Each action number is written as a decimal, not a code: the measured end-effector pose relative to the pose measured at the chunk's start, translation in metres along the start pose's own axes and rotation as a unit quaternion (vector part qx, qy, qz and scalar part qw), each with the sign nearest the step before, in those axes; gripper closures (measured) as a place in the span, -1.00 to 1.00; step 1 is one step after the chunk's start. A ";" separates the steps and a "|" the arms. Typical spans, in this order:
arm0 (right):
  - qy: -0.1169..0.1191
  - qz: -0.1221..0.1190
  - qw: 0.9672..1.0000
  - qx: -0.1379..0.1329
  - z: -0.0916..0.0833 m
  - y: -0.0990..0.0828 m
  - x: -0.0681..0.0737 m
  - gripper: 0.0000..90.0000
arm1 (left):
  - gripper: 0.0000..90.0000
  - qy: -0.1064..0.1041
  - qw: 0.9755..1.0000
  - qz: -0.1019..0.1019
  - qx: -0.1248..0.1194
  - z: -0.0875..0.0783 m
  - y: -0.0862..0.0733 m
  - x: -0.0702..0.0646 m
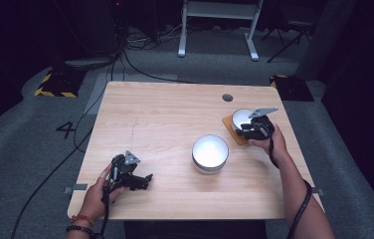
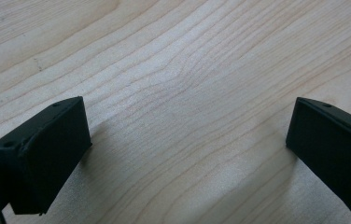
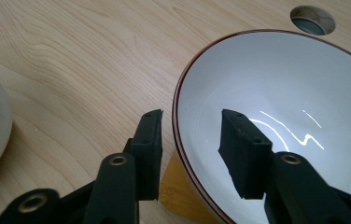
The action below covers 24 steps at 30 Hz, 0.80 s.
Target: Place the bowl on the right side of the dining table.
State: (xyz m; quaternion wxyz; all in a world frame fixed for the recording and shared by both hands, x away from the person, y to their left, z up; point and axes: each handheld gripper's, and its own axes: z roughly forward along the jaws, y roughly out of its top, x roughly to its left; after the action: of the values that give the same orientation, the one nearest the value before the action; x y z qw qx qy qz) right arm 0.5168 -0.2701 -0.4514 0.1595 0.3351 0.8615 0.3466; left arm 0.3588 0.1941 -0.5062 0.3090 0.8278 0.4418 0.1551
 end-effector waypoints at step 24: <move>-0.026 -0.029 0.999 0.001 -0.006 0.006 0.016 -0.43 | -1.00 0.000 1.000 -0.001 -0.001 0.000 0.000 0.000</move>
State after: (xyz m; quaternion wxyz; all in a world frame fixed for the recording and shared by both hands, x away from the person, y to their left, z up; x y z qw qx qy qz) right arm 0.5050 -0.2583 -0.4435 0.1913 0.3188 0.8670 0.3318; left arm 0.3587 0.1939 -0.5063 0.3099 0.8269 0.4427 0.1554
